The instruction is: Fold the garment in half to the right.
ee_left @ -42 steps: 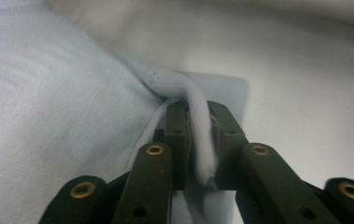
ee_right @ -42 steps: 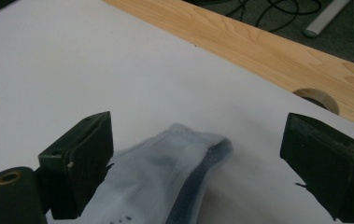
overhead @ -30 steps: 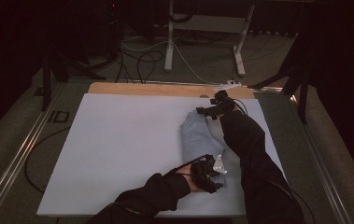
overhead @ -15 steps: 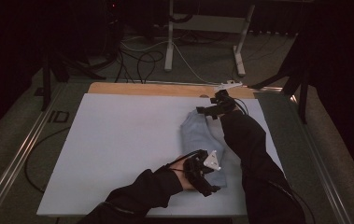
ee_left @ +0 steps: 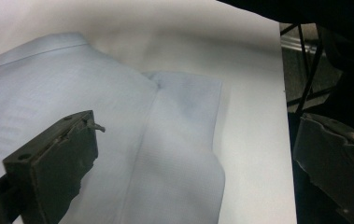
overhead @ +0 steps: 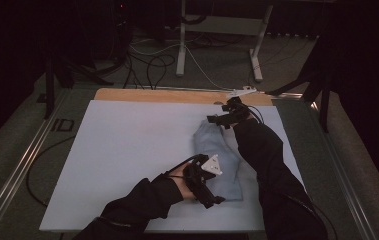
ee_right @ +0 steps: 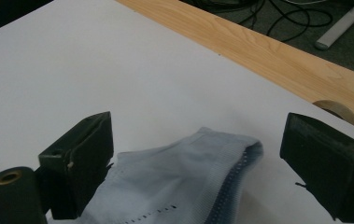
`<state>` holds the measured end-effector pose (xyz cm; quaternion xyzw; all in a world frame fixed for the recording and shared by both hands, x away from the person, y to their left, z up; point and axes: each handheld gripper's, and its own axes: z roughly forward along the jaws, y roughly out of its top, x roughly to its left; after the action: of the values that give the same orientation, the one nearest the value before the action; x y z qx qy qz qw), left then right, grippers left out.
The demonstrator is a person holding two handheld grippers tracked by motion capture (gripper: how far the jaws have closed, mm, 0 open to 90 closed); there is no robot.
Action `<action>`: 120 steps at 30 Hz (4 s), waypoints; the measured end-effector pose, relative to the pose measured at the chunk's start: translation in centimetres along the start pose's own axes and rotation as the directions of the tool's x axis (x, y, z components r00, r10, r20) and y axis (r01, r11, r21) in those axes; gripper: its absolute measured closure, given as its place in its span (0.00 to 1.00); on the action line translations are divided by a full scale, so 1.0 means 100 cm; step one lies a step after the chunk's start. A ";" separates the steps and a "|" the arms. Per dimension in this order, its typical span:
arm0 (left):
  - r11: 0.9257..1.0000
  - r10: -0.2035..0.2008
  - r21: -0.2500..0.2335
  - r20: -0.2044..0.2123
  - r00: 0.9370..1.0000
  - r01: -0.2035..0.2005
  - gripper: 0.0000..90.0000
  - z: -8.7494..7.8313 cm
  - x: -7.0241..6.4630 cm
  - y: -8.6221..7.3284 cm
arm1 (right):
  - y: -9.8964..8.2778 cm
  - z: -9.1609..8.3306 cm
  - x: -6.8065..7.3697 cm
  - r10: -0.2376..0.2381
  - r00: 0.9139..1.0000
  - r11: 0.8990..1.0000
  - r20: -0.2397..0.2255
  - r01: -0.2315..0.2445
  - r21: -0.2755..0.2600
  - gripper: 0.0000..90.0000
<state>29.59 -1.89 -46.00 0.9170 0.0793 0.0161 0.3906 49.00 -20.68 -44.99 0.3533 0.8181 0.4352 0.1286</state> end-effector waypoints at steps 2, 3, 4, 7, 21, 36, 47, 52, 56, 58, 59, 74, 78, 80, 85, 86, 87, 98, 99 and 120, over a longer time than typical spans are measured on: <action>1.000 -0.001 -0.026 -0.005 1.000 0.001 0.01 -0.006 0.003 -0.005 | 0.000 -0.001 0.002 -0.008 1.000 1.000 -0.001 0.008 0.000 0.11; 1.000 -0.009 -0.025 -0.007 1.000 0.009 0.01 -0.010 0.004 -0.007 | 0.000 -0.001 0.003 -0.012 1.000 1.000 -0.001 0.012 0.000 0.11; 1.000 -0.021 -0.022 -0.003 1.000 0.021 0.01 -0.013 0.005 -0.010 | -0.001 -0.001 0.003 -0.014 1.000 1.000 -0.003 0.014 0.001 0.11; 0.999 -0.050 -0.020 -0.023 0.999 0.049 0.00 -0.023 0.009 -0.018 | -0.001 0.000 0.004 -0.040 0.999 0.999 -0.001 0.040 0.015 0.12; 0.982 -0.167 -0.106 -0.129 0.978 0.154 0.00 -0.070 0.015 -0.083 | -0.014 0.015 -0.008 0.042 0.998 0.998 0.049 -0.045 0.049 0.14; 0.962 -0.257 -0.165 -0.279 0.925 0.217 0.01 -0.121 0.010 -0.158 | -0.040 0.037 -0.019 0.025 0.997 0.963 0.067 -0.042 0.265 0.84; 0.931 -0.332 -0.241 -0.251 0.909 0.273 0.00 -0.129 0.006 -0.190 | -0.023 0.037 -0.006 -0.008 0.999 0.985 0.035 0.002 0.172 0.94; 0.921 -0.359 -0.254 -0.268 0.894 0.294 0.00 -0.134 0.006 -0.198 | -0.032 0.044 -0.012 0.009 0.997 0.976 0.072 -0.024 0.214 0.94; 0.919 -0.368 -0.255 -0.277 0.888 0.301 0.01 -0.136 0.006 -0.203 | -0.040 0.049 -0.016 0.016 0.996 0.962 0.090 -0.040 0.271 0.93; 0.917 -0.370 -0.262 -0.282 0.885 0.300 0.00 -0.138 0.006 -0.205 | -0.042 0.051 -0.016 0.025 0.994 0.961 0.102 -0.053 0.273 0.90; 0.918 -0.368 -0.263 -0.281 0.887 0.297 0.00 -0.138 0.006 -0.206 | -0.042 0.052 -0.016 0.027 0.994 0.963 0.105 -0.054 0.266 0.86; 0.910 -0.388 -0.278 -0.307 0.869 0.308 0.00 -0.147 0.010 -0.215 | -0.025 0.021 0.003 0.018 0.999 0.985 0.034 -0.024 0.171 0.15; 0.909 -0.392 -0.278 -0.313 0.865 0.311 0.01 -0.147 0.010 -0.215 | -0.023 0.006 0.024 -0.017 1.000 0.990 0.006 0.017 0.139 0.16; 0.910 -0.390 -0.273 -0.315 0.866 0.310 0.00 -0.146 0.010 -0.215 | -0.025 -0.002 0.036 -0.046 0.999 0.991 -0.025 0.049 0.123 0.15; 0.913 -0.382 -0.274 -0.315 0.869 0.302 0.01 -0.146 0.009 -0.214 | -0.035 -0.022 0.064 -0.100 0.992 0.989 -0.078 0.107 0.102 0.22; 0.913 -0.381 -0.276 -0.313 0.870 0.301 0.00 -0.146 0.009 -0.214 | -0.037 -0.027 0.068 -0.107 0.990 0.990 -0.087 0.115 0.088 0.26; 0.912 -0.382 -0.277 -0.311 0.870 0.302 0.00 -0.146 0.009 -0.214 | -0.040 -0.031 0.073 -0.109 0.989 0.990 -0.099 0.117 0.078 0.30; 0.911 -0.381 -0.285 -0.306 0.872 0.298 0.00 -0.146 0.009 -0.213 | -0.070 -0.072 0.118 -0.225 0.959 0.973 -0.173 0.232 0.022 0.73; 0.910 -0.385 -0.286 -0.305 0.871 0.301 0.00 -0.146 0.009 -0.213 | -0.072 -0.074 0.122 -0.231 0.955 0.971 -0.184 0.239 0.022 0.79; 0.906 -0.390 -0.295 -0.295 0.872 0.305 0.00 -0.147 0.010 -0.215 | -0.132 -0.049 0.131 -0.294 0.909 0.918 -0.296 0.354 0.177 1.00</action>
<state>26.40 23.43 -51.32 0.8163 0.3090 0.1159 0.4741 30.93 -19.60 -51.42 0.1631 0.9194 0.3545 0.0487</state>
